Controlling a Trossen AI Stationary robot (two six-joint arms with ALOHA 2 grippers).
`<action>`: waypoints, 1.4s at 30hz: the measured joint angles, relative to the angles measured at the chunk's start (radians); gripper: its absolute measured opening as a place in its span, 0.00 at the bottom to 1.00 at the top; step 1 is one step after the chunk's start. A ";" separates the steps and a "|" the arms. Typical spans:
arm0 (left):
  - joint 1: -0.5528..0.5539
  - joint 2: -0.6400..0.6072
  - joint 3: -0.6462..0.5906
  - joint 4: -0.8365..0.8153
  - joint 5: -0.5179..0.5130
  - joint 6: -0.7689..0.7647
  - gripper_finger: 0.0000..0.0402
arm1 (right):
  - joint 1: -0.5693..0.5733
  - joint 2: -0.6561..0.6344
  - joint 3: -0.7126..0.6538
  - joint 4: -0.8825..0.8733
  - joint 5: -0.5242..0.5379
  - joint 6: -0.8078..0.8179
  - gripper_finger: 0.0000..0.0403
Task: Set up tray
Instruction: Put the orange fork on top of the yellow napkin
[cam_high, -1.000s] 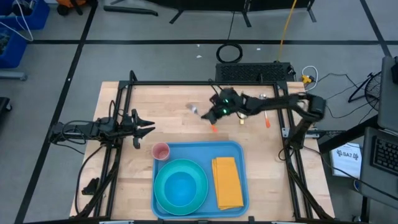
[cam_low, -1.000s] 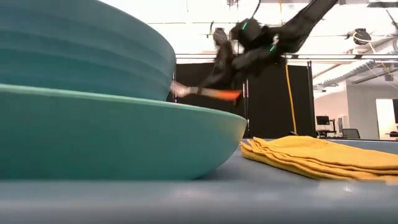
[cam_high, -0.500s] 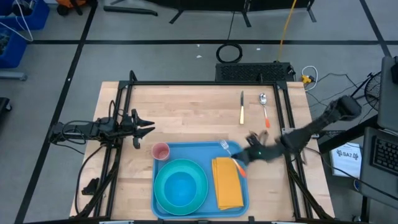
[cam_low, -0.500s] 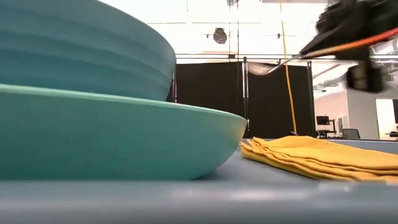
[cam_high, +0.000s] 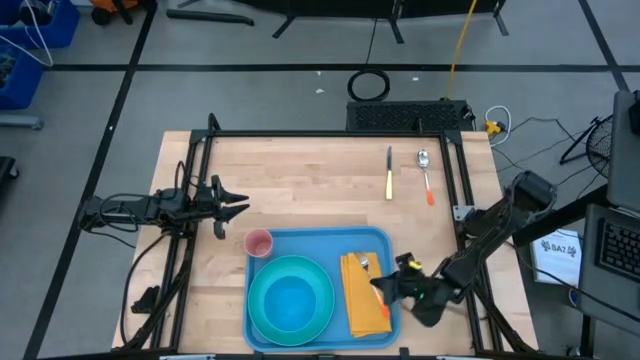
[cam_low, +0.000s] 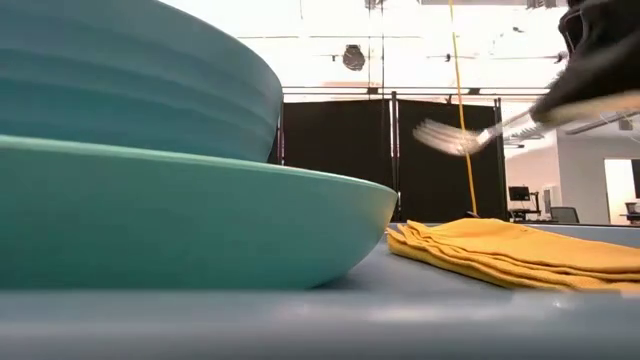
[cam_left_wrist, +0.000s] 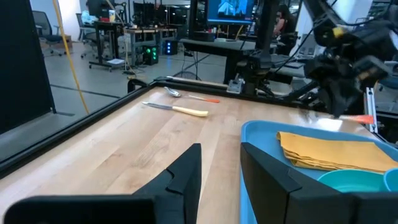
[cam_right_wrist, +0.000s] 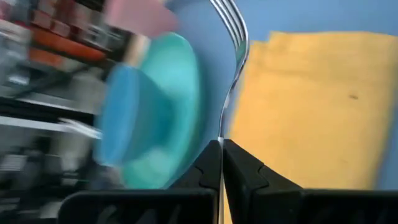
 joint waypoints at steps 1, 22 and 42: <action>0.000 0.000 0.000 0.000 0.000 0.000 0.29 | -0.005 0.025 0.036 -0.073 -0.032 0.016 0.00; 0.000 0.000 0.000 0.000 0.000 0.000 0.29 | -0.022 0.371 0.320 -0.309 0.066 0.324 0.00; 0.000 0.000 0.000 0.000 0.000 0.000 0.29 | -0.096 0.373 0.340 -0.184 -0.016 0.138 0.00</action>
